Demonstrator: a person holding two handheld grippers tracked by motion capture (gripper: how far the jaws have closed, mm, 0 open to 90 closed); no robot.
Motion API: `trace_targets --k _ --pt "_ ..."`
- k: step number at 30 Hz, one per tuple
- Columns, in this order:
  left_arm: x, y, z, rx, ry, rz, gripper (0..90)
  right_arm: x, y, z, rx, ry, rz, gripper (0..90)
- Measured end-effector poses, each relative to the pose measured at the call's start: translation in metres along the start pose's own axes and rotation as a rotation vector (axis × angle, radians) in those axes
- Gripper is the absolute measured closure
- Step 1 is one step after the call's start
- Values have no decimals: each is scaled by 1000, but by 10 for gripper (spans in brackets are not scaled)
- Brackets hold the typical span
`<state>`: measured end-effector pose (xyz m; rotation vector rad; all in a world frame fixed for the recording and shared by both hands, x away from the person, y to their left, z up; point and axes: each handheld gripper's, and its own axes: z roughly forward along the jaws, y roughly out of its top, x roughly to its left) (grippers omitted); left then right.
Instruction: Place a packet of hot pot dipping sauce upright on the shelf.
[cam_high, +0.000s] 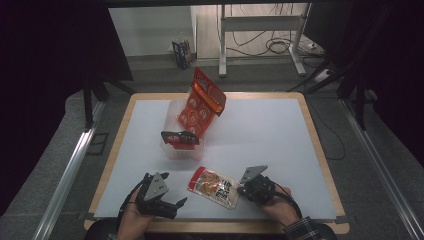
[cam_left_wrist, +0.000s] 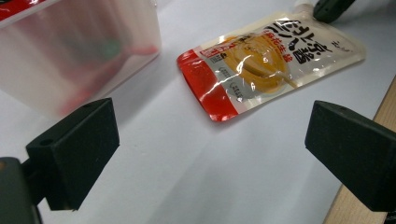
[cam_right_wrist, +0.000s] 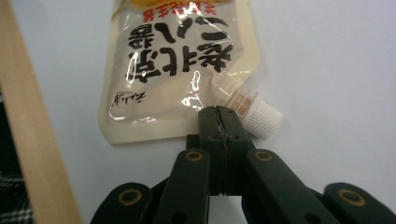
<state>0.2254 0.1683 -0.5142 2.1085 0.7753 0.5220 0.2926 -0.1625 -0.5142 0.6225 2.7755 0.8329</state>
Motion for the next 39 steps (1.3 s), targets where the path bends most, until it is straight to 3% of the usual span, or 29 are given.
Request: trace_targets --k 14,20,26,31,34,39 --pt "0 1 3 8 -30 -22 37 -20 15 15 -35 -36 66 886" --pt "0 2 6 23 -48 -26 43 -26 24 22 -40 -53 56 886" --pt "3 2 8 34 -71 -40 41 -34 46 37 -29 -87 22 886" --pt "9 2 10 23 -100 -70 53 -34 46 35 -27 -92 27 834" --pt "11 3 11 9 -112 -64 119 -36 44 28 -71 -55 59 769" --pt "16 6 16 -12 -160 -55 394 -36 38 23 -96 -64 61 586"
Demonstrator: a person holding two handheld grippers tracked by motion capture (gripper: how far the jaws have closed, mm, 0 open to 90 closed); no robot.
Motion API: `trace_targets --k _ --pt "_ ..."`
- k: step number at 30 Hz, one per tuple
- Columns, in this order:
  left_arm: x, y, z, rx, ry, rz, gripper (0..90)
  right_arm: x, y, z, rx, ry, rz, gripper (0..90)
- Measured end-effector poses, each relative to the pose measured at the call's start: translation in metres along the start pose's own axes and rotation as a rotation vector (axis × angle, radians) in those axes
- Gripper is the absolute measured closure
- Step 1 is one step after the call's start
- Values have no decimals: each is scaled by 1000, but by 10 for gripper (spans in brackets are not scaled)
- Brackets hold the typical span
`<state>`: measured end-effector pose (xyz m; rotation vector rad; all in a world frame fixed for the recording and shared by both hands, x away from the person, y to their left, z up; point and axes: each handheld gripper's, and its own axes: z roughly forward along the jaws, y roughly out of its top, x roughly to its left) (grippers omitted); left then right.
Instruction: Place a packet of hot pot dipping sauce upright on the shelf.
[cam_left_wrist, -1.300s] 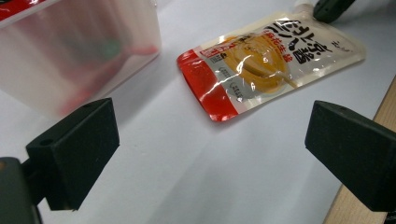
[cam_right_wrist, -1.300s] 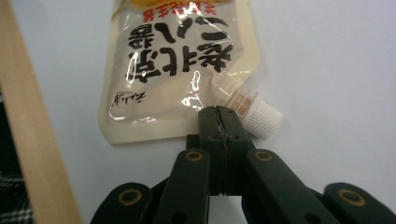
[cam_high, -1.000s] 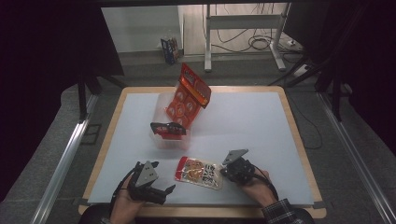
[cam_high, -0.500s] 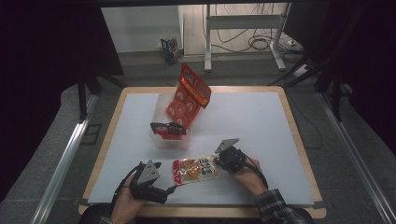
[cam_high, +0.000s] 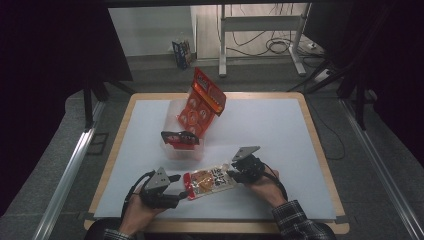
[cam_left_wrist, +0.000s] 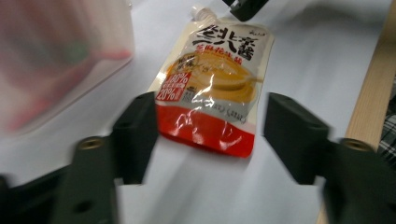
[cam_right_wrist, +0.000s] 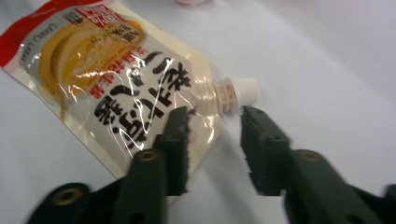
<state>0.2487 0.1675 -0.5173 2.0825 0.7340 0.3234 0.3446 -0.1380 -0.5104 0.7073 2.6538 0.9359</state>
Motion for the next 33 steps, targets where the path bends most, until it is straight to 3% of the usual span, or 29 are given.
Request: trace_targets --k 4,9,12,14,21,24,33 --pt "7 2 7 0 -27 -1 637 -3 -5 -3 -23 -20 16 438" --pt "13 7 20 7 -47 11 824 -8 -10 -6 -37 -35 41 341" --pt "14 10 30 29 -61 28 863 -10 -11 -6 -38 -34 56 297" --pt "15 8 40 84 -76 33 894 -11 -12 -6 -35 -34 61 262" --pt "20 2 43 126 -105 -14 900 -9 -13 -7 -29 -14 72 202" --pt "23 -1 44 134 -116 -46 900 -8 -13 -8 -37 -5 71 187" --pt "24 -2 43 148 -98 -33 900 -3 -15 -4 -33 86 105 148"
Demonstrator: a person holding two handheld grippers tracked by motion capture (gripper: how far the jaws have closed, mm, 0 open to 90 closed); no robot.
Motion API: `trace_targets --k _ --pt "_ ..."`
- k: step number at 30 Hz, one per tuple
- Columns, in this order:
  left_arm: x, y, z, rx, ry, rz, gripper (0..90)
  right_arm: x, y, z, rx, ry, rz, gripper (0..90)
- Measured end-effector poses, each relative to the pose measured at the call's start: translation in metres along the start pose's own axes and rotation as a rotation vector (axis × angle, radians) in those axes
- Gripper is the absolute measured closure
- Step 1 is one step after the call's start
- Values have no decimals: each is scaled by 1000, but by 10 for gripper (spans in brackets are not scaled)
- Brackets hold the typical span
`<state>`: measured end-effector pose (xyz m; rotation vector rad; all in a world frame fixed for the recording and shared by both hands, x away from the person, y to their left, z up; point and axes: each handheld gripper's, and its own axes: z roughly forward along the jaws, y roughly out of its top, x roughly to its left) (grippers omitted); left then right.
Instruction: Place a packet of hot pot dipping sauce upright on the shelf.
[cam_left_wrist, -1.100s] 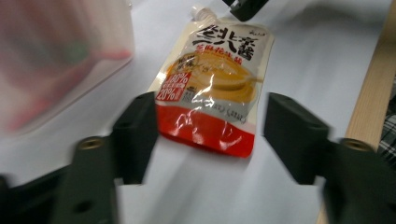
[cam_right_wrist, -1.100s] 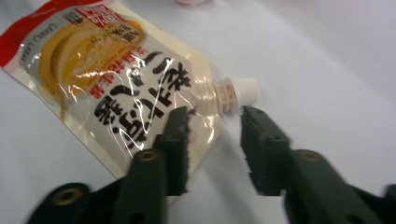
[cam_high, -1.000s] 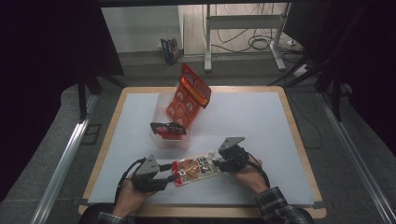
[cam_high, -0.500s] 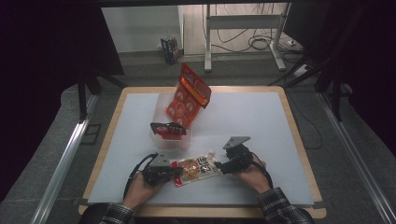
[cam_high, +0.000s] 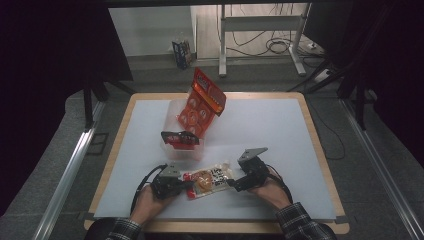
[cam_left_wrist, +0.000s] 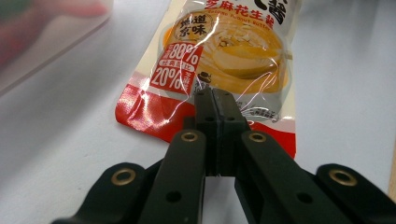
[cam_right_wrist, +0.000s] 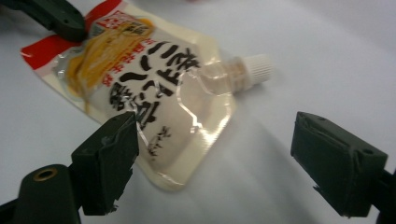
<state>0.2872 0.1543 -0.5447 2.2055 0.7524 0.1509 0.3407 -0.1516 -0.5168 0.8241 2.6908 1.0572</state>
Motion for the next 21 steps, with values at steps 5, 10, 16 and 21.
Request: trace_targets --k 5,10,16,21 --pt "0 0 0 -3 2 0 900 3 -2 7 20 69 51 140" --pt "-1 0 0 -3 4 -3 900 8 -2 11 18 97 67 121" --pt "-1 0 0 0 8 0 900 16 1 17 7 114 78 119" --pt "-1 0 0 -2 7 -5 900 18 5 20 -1 147 117 121"
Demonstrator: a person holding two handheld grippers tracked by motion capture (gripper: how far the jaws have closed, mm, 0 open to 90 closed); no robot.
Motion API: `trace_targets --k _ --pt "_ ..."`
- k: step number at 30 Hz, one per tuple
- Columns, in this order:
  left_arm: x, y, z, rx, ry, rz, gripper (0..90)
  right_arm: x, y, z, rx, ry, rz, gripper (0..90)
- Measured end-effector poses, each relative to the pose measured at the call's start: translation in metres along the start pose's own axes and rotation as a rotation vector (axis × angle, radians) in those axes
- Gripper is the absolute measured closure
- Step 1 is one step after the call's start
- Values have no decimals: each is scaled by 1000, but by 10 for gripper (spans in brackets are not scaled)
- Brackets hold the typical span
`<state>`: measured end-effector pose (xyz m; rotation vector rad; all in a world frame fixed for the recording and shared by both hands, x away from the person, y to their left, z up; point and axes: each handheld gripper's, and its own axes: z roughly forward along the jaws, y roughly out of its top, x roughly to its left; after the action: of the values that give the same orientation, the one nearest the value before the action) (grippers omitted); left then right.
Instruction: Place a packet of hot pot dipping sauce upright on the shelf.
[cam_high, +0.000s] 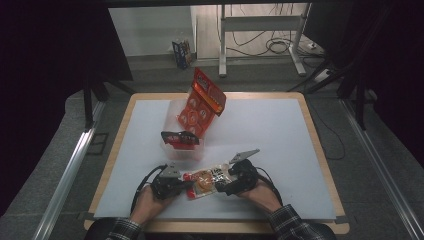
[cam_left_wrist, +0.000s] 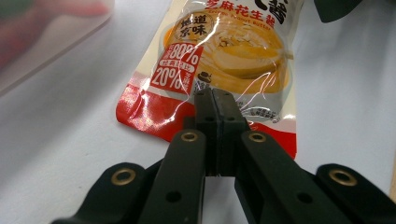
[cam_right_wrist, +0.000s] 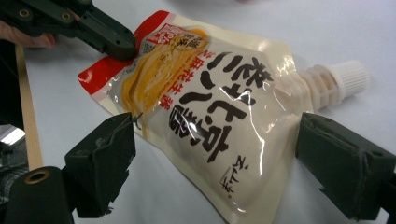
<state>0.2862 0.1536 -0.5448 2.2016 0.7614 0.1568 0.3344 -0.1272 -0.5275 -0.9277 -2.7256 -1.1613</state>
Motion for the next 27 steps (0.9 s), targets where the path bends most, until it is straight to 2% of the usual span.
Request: trace_targets --k 5,7,11,14,17,21,27 --pt "0 0 0 0 -1 -2 900 -2 1 1 -13 20 26 121" --pt "0 0 0 2 0 1 900 -1 2 2 -8 9 14 131" --pt "-1 1 0 6 6 6 900 -3 7 -3 -16 -51 -31 165" --pt "0 1 0 7 5 2 900 -10 11 -4 -37 -106 -46 117" --pt "-1 1 0 7 5 2 900 -18 14 0 -49 -91 -30 89" --pt "0 1 0 6 4 -1 900 -25 16 9 -18 -71 -27 70" --pt "-1 0 0 3 9 -4 900 -25 20 12 -21 -35 -7 77"
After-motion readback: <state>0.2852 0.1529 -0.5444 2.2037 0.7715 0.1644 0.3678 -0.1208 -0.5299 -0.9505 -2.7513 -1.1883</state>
